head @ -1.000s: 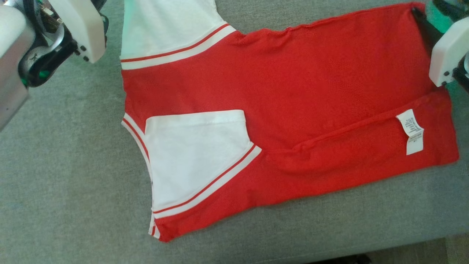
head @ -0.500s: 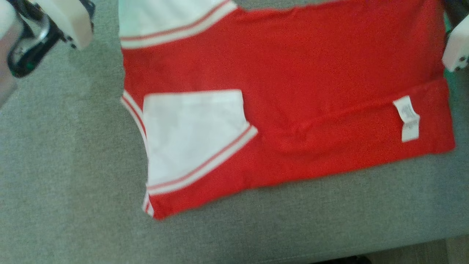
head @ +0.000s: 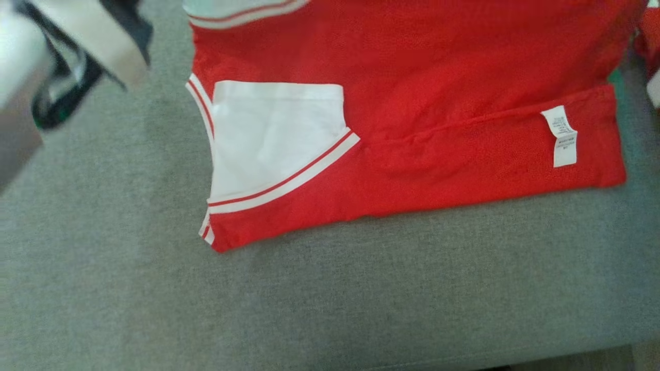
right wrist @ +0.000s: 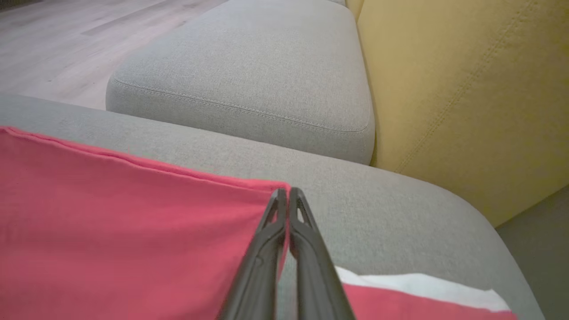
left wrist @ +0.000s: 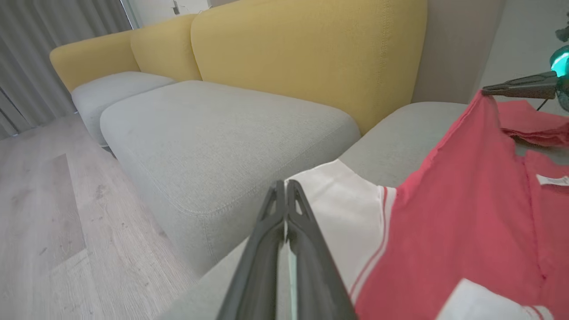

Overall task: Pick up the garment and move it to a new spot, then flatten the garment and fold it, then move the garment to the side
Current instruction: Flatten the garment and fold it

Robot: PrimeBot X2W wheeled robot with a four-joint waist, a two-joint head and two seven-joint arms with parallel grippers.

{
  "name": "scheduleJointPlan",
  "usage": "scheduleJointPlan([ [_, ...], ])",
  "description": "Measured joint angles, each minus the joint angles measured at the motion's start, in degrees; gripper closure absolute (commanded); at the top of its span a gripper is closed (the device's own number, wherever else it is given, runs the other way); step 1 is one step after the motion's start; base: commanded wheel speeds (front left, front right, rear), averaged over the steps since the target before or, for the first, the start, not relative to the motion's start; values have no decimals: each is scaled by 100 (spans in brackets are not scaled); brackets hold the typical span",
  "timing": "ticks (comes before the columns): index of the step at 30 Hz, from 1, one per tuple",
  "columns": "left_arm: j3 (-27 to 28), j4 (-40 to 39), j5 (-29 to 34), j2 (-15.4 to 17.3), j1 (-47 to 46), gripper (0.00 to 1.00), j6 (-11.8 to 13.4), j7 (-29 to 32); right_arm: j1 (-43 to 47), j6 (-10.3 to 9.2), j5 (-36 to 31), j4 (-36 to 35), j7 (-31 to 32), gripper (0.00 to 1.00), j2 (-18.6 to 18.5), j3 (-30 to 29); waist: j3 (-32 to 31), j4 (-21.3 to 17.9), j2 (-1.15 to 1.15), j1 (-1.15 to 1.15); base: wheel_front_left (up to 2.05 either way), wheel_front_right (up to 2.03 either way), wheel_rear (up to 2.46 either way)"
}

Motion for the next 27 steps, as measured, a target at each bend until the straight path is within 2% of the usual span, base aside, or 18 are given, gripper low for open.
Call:
scheduleJointPlan([
  [6,-9,-779,79,500,977,100,75,-318,883,0,-3,-136,-304,100,-116,-328,-319,147,0,-1,0,0,0],
  [15,-12,-2198,186,1068,2089,100,781,-437,2046,0,-171,-510,-313,100,-132,-842,-644,334,0,-1,0,0,0],
  [19,-12,-2621,310,1163,2693,100,1129,-470,2559,0,-413,-719,-304,100,-53,-1162,-636,381,0,0,0,0,0],
  [27,-10,-2747,461,1104,3376,100,1366,-489,3194,0,-567,-1043,-226,100,154,-1708,-553,440,0,0,0,0,0],
])
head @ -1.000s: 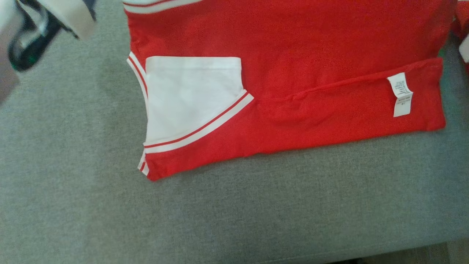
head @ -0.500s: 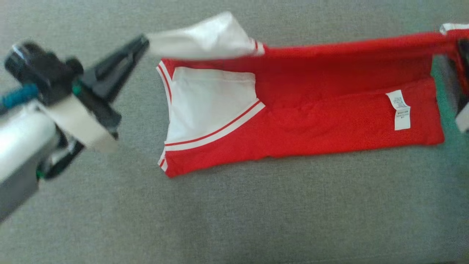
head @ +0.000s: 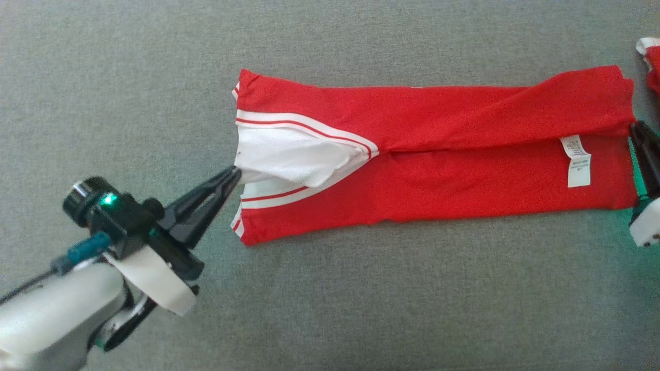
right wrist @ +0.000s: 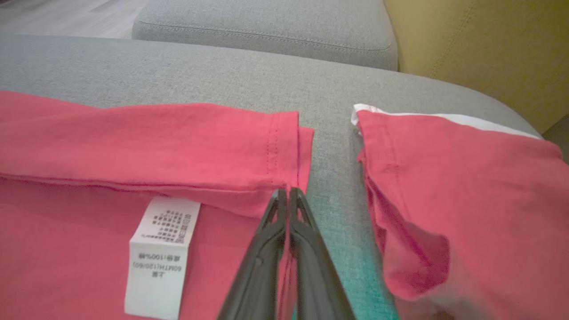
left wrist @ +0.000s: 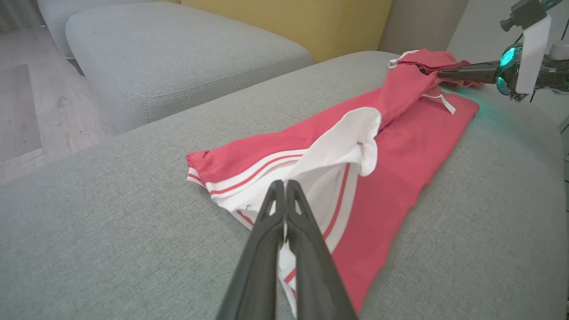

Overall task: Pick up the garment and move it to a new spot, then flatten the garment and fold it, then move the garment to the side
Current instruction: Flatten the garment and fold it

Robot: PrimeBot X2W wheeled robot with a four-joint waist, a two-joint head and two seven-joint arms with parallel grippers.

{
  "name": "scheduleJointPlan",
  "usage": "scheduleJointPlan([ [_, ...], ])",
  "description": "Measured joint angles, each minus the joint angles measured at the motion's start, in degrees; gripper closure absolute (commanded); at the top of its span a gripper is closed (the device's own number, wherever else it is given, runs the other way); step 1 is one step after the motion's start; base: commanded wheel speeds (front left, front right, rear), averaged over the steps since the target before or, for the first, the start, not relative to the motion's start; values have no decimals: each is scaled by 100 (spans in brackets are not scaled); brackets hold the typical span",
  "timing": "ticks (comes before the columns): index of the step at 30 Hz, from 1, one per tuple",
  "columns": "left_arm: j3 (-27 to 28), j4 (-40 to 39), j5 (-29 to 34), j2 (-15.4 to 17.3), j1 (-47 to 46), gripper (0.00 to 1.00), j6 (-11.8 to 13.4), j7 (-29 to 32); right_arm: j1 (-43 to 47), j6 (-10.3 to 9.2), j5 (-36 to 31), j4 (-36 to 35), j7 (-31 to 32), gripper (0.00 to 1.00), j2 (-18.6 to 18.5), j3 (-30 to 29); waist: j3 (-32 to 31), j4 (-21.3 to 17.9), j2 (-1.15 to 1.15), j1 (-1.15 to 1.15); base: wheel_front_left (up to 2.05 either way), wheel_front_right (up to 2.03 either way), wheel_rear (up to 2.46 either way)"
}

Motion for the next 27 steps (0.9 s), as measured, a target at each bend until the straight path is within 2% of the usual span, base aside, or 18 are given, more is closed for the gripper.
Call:
scheduleJointPlan([
  [6,47,136,110,-248,250,100,103,-32,475,0,-108,-367,148,100,189,-394,2,12,0,0,0,0,0],
  [7,92,165,115,-298,299,81,124,-32,543,0,-129,-412,191,60,241,-439,-8,8,0,0,0,0,0],
  [8,187,186,149,-357,360,81,187,-32,613,0,-141,-460,245,60,299,-486,-23,4,0,0,0,0,0],
  [9,301,200,194,-420,425,0,255,-33,683,0,-141,-511,276,0,357,-533,-40,2,0,0,0,0,0],
  [15,1391,240,706,-1016,1166,0,924,-49,1237,0,-145,-835,100,0,870,-1335,-260,5,0,0,0,0,0],
  [18,2157,216,1012,-1489,1861,0,1176,-49,1619,0,-163,-988,15,0,1268,-1748,-424,29,0,0,0,0,0],
  [19,2721,186,1276,-1817,2346,0,1248,-49,1802,0,-323,-1018,-45,0,1524,-2017,-541,56,0,0,0,0,0],
  [25,4261,96,2287,-2809,3589,0,1250,-57,1875,0,-939,-981,-45,0,2185,-2793,-842,269,0,-1,0,0,0],
  [27,4637,56,2630,-3133,3886,0,1146,-57,1842,0,-1114,-875,55,0,2374,-3090,-919,392,0,0,0,0,0],
])
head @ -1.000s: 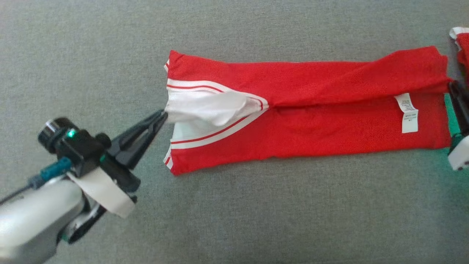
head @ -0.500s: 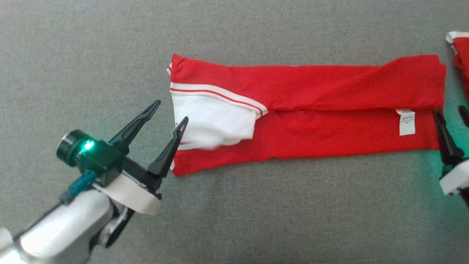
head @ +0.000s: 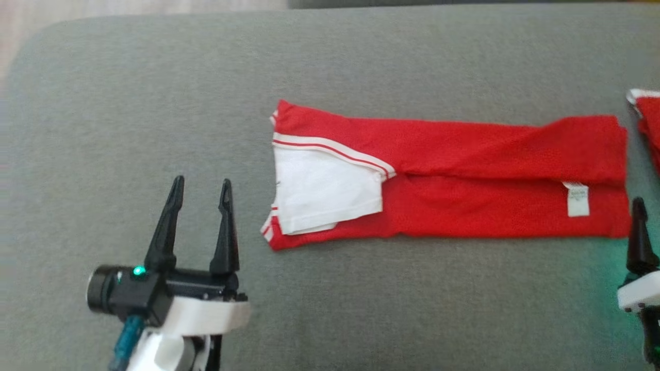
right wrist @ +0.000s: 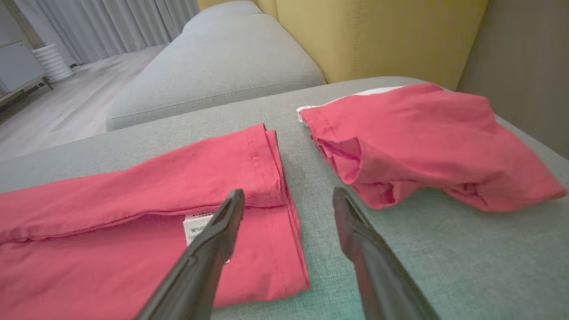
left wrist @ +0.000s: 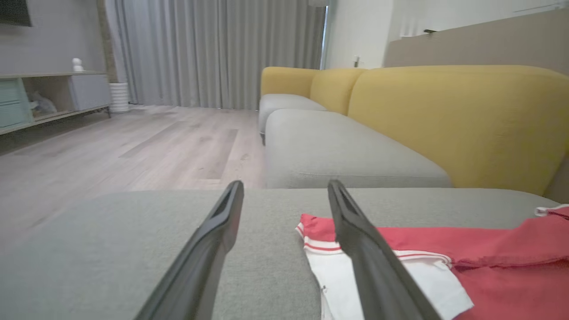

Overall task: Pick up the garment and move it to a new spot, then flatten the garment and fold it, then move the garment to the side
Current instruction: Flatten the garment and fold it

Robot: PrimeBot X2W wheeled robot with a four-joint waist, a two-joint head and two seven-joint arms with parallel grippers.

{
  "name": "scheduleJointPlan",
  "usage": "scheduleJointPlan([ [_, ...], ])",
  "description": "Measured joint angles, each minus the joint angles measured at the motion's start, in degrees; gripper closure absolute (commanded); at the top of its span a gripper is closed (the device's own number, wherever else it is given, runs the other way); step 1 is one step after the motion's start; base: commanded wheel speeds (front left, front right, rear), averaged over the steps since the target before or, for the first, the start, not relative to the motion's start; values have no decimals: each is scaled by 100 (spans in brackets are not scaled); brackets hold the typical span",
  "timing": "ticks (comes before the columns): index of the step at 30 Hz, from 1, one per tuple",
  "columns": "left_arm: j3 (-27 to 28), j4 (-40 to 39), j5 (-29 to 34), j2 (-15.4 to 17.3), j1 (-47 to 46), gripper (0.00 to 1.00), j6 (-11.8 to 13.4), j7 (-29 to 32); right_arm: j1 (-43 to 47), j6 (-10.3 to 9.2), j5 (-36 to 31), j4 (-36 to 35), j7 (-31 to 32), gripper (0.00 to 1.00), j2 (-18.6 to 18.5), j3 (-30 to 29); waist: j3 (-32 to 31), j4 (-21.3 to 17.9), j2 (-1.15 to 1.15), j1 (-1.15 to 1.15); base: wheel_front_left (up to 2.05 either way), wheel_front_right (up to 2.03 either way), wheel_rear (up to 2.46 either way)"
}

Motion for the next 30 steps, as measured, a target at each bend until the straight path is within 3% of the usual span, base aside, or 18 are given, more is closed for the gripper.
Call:
scheduleJointPlan([
  [6,503,5,635,-691,584,0,-558,0,-376,0,-264,619,233,0,303,-821,-152,410,0,0,0,0,0],
  [19,1151,115,1345,-1244,710,0,-1366,-1,-1021,0,-396,1908,786,0,246,-1207,-119,788,0,1,0,0,0],
  [20,1194,119,1366,-1270,719,0,-1412,0,-1038,0,-377,1944,788,13,243,-1209,-113,784,0,1,0,0,0],
  [21,1237,123,1401,-1299,724,0,-1460,-1,-1066,0,-356,1970,810,50,235,-1195,-108,776,0,1,0,0,0],
  [22,1282,131,1426,-1325,727,0,-1483,-1,-1095,0,-314,2002,812,69,221,-1172,-103,764,0,1,0,0,0],
  [23,1321,146,1451,-1349,730,0,-1534,-1,-1133,0,-264,2033,812,100,208,-1161,-98,747,0,1,0,0,0],
  [30,1515,194,1606,-1455,731,0,-1724,0,-1270,0,10,2248,620,100,75,-846,-107,599,0,1,0,0,0],
])
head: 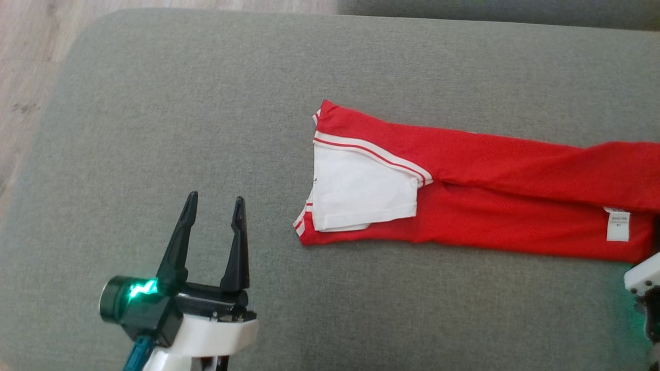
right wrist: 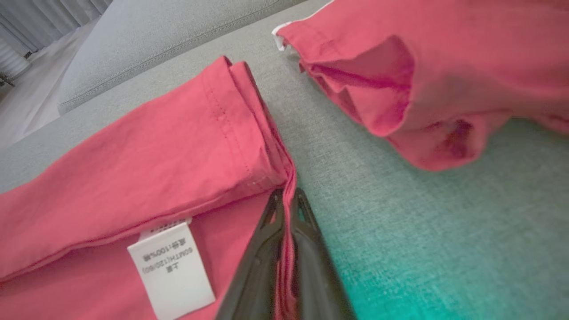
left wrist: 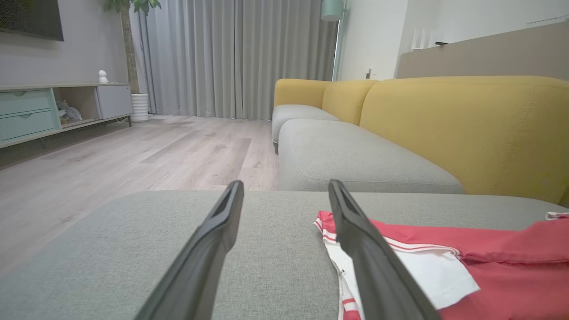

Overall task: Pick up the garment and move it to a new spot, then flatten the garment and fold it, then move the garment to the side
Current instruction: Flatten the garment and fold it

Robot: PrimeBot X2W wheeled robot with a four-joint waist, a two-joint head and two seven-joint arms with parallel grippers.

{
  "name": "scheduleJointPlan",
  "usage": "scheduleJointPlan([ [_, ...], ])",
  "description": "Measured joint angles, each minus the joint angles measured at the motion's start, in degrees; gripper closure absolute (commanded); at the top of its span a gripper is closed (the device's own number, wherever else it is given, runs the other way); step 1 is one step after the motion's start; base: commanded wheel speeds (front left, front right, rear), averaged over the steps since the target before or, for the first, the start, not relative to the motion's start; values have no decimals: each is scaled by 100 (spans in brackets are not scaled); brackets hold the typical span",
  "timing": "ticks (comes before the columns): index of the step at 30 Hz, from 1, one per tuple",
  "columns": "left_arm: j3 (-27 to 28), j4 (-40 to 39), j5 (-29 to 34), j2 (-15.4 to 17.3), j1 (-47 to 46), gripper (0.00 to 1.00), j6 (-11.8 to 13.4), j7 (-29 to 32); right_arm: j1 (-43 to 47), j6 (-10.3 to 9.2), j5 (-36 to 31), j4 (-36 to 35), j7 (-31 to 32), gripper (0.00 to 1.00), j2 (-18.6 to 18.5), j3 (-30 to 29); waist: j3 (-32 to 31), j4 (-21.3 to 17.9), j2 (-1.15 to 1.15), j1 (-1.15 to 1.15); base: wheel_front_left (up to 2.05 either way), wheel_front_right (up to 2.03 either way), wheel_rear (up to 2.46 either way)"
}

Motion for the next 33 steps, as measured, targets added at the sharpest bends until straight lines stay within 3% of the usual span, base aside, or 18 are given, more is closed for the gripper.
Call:
scheduleJointPlan([
  [4,56,23,113,-31,3,0,-89,0,-1,0,112,127,-55,100,-91,152,-38,-87,0,0,0,0,0],
  [5,66,25,143,-40,5,0,-132,0,-2,0,152,165,-69,60,-96,155,-50,-104,0,0,0,0,0],
  [6,73,29,153,-44,8,0,-153,0,-1,0,180,210,-138,0,-104,144,-60,-119,0,0,0,0,0],
  [13,92,31,243,-82,110,0,-235,-1,-83,0,264,215,-681,0,-219,-30,-55,-156,0,0,0,0,0],
  [25,80,74,243,-100,104,0,-288,0,-385,0,199,940,-367,0,-336,151,19,37,0,0,0,0,0],
  [26,80,74,243,-100,104,0,-288,0,-385,0,199,940,-367,11,-336,151,19,37,0,0,0,0,0],
  [27,81,75,243,-100,105,0,-287,0,-403,0,210,949,-300,45,-338,194,12,48,0,0,0,0,0],
  [28,81,75,243,-101,105,0,-283,0,-419,0,234,945,-270,87,-338,232,3,55,0,0,0,0,0],
  [29,81,75,243,-102,105,0,-282,-1,-421,0,283,927,-271,100,-336,278,-9,59,0,-1,0,0,0],
  [33,81,92,241,-104,107,0,-279,0,-378,0,379,849,-366,100,-327,392,-82,45,0,0,0,0,0],
])
